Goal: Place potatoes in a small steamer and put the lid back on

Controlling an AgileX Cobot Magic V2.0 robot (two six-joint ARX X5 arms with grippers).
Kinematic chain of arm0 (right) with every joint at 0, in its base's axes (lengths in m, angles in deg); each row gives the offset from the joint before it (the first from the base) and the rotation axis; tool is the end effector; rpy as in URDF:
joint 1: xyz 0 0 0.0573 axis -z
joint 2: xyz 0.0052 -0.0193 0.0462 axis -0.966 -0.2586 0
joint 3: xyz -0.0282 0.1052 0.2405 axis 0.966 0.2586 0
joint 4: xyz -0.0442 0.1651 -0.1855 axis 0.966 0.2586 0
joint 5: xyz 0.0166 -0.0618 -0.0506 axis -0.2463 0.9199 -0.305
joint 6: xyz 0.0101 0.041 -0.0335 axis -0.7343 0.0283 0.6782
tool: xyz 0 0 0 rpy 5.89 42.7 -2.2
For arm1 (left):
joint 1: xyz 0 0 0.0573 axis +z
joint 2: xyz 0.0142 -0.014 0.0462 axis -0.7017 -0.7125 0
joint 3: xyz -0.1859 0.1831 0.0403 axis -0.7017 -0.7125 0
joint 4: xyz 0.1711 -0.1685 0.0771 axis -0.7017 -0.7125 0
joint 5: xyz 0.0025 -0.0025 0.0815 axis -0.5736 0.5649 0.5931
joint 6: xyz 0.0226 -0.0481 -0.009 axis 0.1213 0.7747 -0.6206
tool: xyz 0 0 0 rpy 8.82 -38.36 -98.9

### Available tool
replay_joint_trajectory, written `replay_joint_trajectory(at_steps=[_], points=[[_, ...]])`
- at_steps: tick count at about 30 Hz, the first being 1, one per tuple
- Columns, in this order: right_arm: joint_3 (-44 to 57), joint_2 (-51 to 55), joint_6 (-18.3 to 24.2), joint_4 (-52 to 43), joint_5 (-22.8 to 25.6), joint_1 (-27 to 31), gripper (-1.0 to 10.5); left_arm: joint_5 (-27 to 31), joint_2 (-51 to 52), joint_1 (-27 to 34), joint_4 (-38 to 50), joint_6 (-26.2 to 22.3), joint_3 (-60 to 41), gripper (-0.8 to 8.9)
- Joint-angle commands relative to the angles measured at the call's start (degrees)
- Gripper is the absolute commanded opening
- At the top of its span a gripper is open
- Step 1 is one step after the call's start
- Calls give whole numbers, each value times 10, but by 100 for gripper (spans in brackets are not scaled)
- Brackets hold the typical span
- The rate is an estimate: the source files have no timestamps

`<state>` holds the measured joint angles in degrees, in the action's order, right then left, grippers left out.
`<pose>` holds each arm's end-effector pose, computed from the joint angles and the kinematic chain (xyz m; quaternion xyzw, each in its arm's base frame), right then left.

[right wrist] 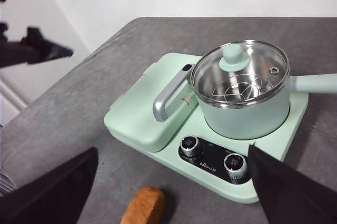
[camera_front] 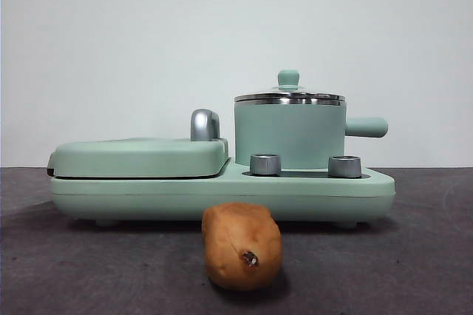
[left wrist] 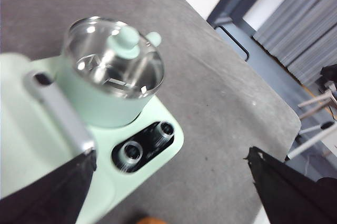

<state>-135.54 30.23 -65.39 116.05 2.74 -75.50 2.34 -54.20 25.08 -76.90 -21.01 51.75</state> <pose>0.0984 0.0202 0.3601 0.1152 0.2003 0.3445 0.9099 0.2063 -0.0915 0.3661 -0.1166 0.2634 -0.4398 0.8506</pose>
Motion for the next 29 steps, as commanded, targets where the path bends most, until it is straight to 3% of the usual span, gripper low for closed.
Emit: replay_joint_trajectory(at_steps=[1,8,13,22,29], points=[[-10,-4,2,2,-2,-1,457,12,-59,-27,-3,-23,64,472],[-10,-5,3,7,-1,-1,458,82,-206,-100,-38,-60,221,471],[-10,-5,3,7,-1,-1,458,169,-312,-141,-43,-86,322,468],[-10,-5,3,6,1,-1,458,264,-469,-177,-40,-119,466,467],[-10,-5,3,6,1,-1,458,274,-543,-181,-9,-112,498,463]])
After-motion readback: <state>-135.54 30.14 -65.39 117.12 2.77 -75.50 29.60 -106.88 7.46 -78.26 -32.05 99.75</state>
